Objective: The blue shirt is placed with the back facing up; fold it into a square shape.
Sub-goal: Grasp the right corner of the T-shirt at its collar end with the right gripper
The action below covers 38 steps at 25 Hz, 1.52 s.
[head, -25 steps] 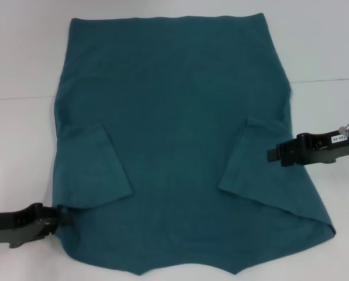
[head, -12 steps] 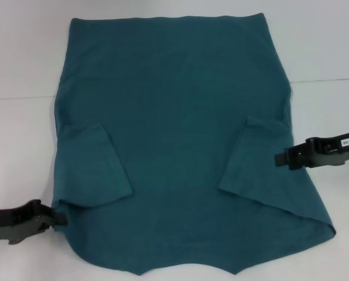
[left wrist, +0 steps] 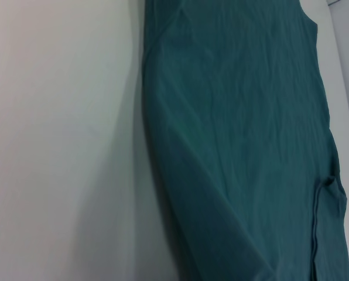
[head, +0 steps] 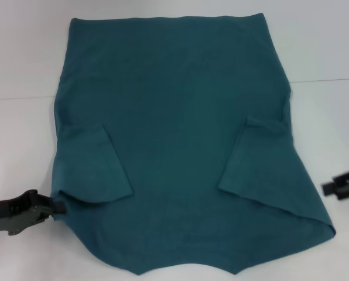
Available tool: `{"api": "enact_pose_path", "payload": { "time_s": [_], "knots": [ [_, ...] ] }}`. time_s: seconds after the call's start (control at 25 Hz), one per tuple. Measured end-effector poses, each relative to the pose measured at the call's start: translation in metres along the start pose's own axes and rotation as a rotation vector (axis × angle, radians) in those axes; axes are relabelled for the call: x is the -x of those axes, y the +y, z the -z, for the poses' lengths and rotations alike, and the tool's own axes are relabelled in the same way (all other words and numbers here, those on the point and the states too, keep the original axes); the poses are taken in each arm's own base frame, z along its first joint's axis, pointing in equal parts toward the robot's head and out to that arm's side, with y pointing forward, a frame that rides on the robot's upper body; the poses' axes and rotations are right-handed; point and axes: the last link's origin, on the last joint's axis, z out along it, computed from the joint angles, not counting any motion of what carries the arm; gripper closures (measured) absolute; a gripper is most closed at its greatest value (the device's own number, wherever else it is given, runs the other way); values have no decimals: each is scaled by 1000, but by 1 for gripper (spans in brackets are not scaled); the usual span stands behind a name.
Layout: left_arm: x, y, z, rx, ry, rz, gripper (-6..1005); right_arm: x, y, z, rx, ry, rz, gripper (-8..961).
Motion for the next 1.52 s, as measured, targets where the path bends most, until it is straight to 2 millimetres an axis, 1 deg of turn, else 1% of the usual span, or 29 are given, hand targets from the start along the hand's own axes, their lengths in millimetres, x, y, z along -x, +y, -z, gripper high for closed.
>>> {"api": "enact_pose_path", "payload": {
  "time_s": [0.12,0.24,0.48,0.76,1.0,1.2,1.52],
  "knots": [
    [-1,1,-1,-2,3,-3,988,-9,-12,5,-57,29,-33,463],
    [-2,1,-1,-1,5,-4,988,-15,-18,4,-75,43,-43,462],
    [-2,1,-1,-2,8,-2,988,-18,-16,-4,-71,49,-4,460],
    [-1,-2,0,-7,13,3,989,-14,-10,-11,-58,45,18,458],
    [-1,-2,0,-10,16,4,989,-17,-12,-13,-85,78,19,305],
    [-1,-3,0,-12,19,4,989,-17,-11,-17,-85,78,28,249],
    [0,-4,-1,-14,21,7,989,-16,-5,-31,-111,107,65,248]
  ]
}}
